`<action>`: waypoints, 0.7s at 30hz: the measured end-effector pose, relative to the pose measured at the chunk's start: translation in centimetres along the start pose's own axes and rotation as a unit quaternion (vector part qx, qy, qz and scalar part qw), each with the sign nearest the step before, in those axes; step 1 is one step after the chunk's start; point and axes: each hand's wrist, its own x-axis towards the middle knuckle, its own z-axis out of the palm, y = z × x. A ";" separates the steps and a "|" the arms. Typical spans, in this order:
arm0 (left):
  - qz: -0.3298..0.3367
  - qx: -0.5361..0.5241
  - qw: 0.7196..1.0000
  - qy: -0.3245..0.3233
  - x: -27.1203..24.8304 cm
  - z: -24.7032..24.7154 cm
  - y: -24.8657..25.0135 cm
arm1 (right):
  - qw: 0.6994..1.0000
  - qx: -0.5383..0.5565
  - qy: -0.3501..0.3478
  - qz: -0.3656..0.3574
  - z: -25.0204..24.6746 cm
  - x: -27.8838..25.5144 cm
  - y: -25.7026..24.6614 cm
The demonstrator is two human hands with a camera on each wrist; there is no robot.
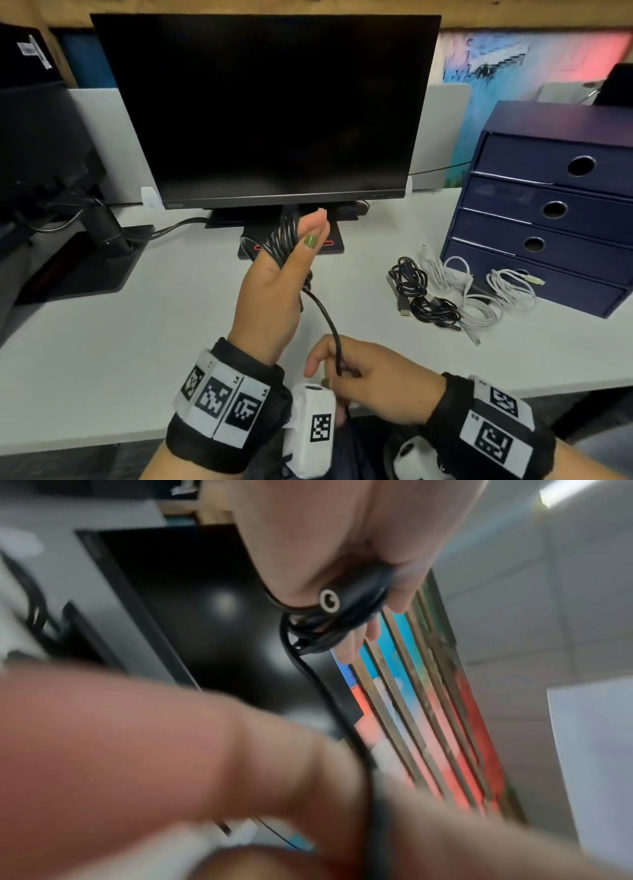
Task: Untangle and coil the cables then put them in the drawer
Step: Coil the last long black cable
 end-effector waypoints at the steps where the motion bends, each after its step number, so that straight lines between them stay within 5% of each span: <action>1: 0.008 0.061 0.998 -0.005 0.0 -0.2 -0.3 | 1.000 -0.007 -0.001 -0.001 -0.2 -0.1 -0.1; 4: -0.004 0.223 0.973 -0.063 -0.1 -0.6 -1.2 | 0.989 -0.123 0.085 -0.022 -2.0 -0.5 -0.7; 7: -0.044 0.277 0.954 -0.106 0.0 -0.7 -1.4 | 0.962 -0.188 0.185 -0.067 -4.0 -1.2 -1.9; 13: -0.075 0.273 0.932 -0.229 -0.5 -0.1 -0.6 | 0.949 -0.053 0.261 -0.166 -5.6 -2.1 -3.1; 17: -0.126 0.186 0.926 -0.304 -1.0 0.4 -0.2 | 0.935 -0.067 0.271 -0.218 -6.1 -1.7 -3.4; 21: -0.144 -0.025 0.927 -0.346 -1.1 0.1 0.5 | 0.938 0.003 0.265 -0.222 -6.5 -0.9 -3.2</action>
